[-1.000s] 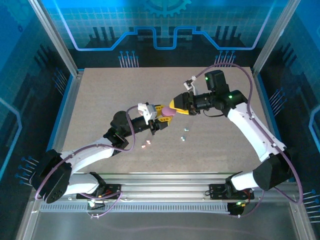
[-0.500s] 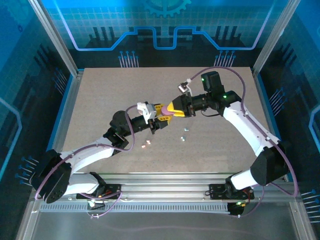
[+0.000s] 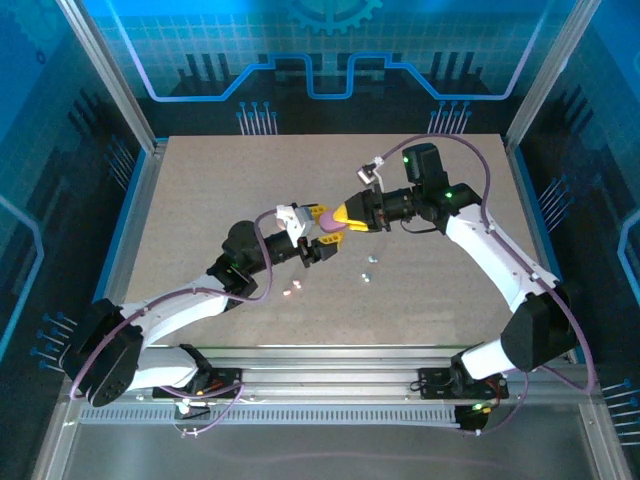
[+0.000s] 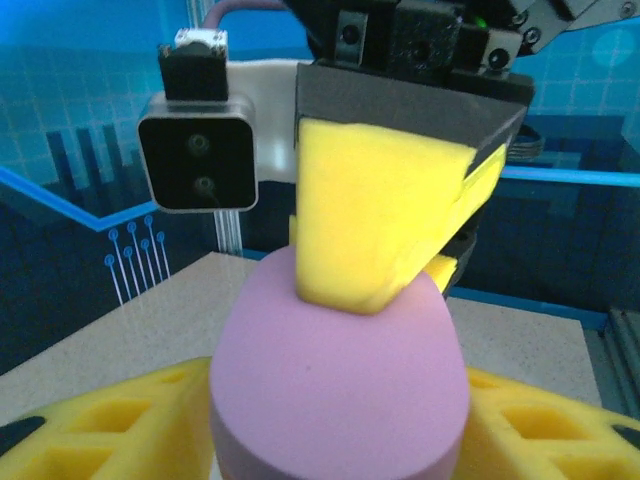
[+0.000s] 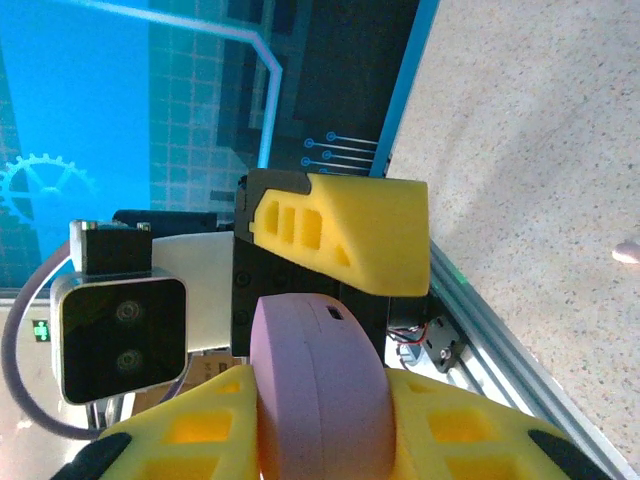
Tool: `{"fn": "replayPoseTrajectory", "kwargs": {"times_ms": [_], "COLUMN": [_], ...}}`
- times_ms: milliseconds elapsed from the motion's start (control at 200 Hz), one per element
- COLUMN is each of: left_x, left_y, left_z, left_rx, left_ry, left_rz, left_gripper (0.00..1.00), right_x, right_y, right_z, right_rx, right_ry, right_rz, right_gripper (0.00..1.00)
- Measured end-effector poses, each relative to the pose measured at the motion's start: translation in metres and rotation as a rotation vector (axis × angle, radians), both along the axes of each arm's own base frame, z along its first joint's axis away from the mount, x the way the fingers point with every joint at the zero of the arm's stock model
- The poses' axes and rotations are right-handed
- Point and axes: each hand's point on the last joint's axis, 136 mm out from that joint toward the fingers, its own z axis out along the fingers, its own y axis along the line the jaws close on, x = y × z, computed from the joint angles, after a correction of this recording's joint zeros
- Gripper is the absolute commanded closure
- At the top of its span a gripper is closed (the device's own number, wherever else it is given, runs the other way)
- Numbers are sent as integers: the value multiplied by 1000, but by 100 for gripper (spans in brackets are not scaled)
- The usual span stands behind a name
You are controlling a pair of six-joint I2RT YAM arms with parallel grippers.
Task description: Insert the wireless bluetooth earbuds into the charging case
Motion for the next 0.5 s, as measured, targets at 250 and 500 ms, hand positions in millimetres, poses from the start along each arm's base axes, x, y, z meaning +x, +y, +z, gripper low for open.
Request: {"fn": "replayPoseTrajectory", "kwargs": {"times_ms": [250,500], "left_x": [-1,0], "left_y": [6,21], "left_z": [-7,6], "left_rx": [62,60], "left_ry": [18,50], "left_rz": [29,107], "left_gripper": [19,1], "right_x": [20,73], "right_y": [-21,-92], "right_z": [-10,-73], "right_rx": [-34,-194], "right_ry": [-46,-8], "right_rz": [-140,-432], "right_gripper": [92,92]}}
